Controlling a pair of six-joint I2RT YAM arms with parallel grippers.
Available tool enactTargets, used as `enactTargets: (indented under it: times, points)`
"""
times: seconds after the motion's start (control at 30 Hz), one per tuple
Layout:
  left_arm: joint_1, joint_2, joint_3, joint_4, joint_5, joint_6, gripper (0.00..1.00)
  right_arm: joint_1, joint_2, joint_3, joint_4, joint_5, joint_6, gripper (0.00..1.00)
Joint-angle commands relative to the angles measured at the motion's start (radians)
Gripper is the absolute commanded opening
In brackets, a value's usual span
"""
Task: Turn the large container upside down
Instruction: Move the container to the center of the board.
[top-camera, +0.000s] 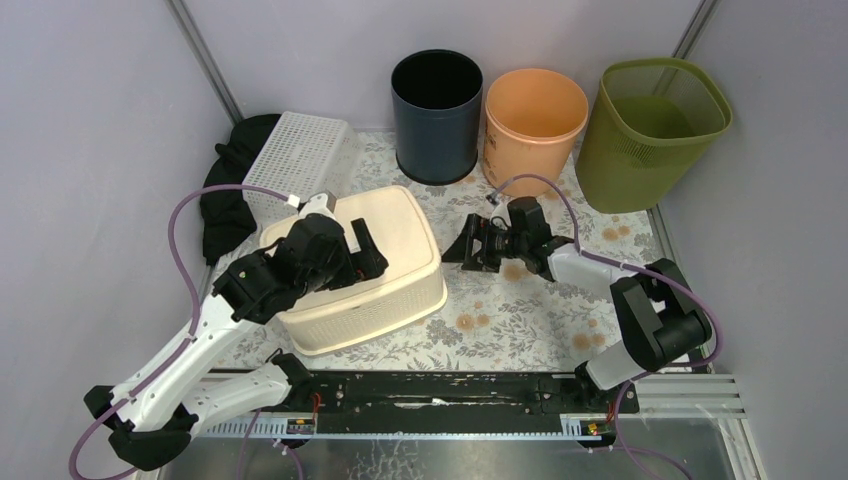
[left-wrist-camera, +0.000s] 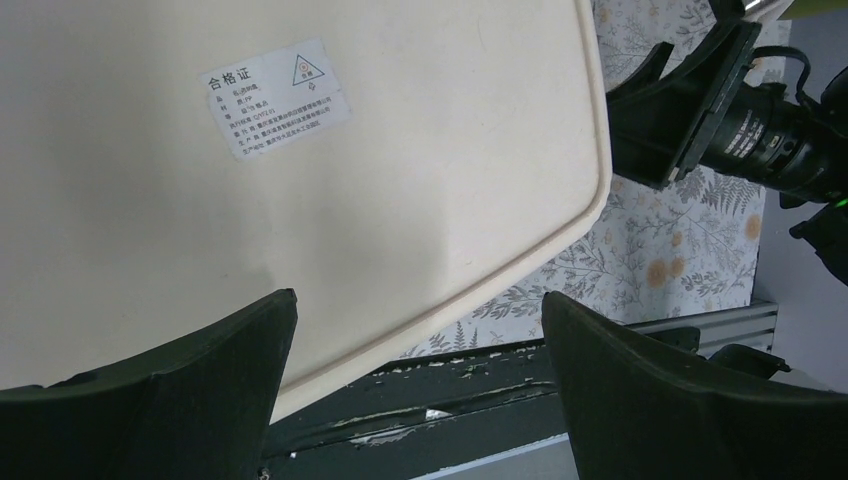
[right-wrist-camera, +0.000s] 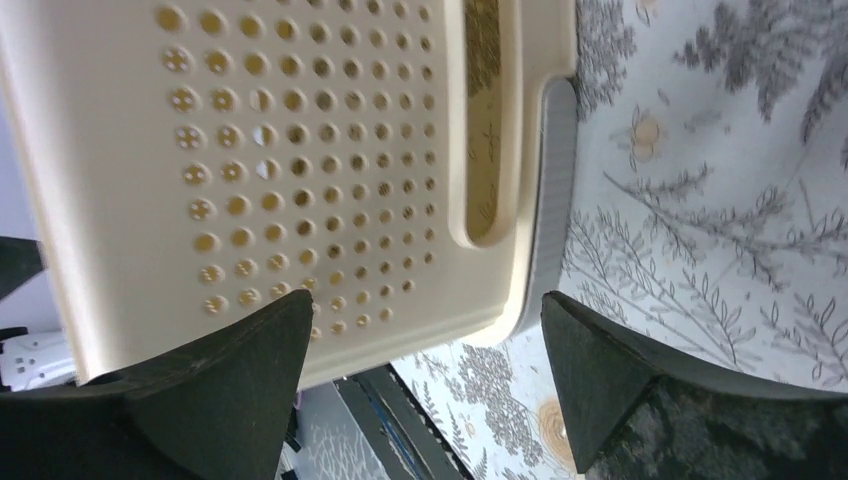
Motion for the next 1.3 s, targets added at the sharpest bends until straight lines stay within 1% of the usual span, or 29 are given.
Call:
enactTargets:
  times: [0.0,0.23,0.33,0.5,0.73,1.1,1.27]
  points:
    - [-0.003,-0.008,-0.016,0.054,0.004,0.002,1.0,0.035,-0.048,-0.064,0.001,-0.001,-0.001,0.92]
    - [-0.004,-0.005,-0.013,0.054,0.006,0.001,1.0,0.046,-0.076,-0.103,0.005,0.008,0.002,0.91]
    - [-0.003,-0.004,-0.007,0.02,-0.003,-0.009,1.0,0.047,-0.08,-0.105,0.004,0.008,0.003,0.91]
    - [-0.002,-0.02,-0.023,0.005,0.055,-0.036,1.0,0.045,-0.081,-0.097,0.002,0.008,0.003,0.91]
    - [-0.003,-0.04,-0.093,0.009,0.192,-0.093,1.0,0.046,-0.075,-0.078,-0.01,0.013,0.0,0.92]
    - [-0.003,-0.104,-0.204,0.023,0.261,-0.16,1.0,0.046,-0.088,-0.046,-0.069,0.032,-0.03,0.92]
    - [-0.003,-0.132,-0.2,0.04,0.289,-0.169,1.0,0.046,-0.071,-0.026,-0.073,0.031,-0.035,0.92]
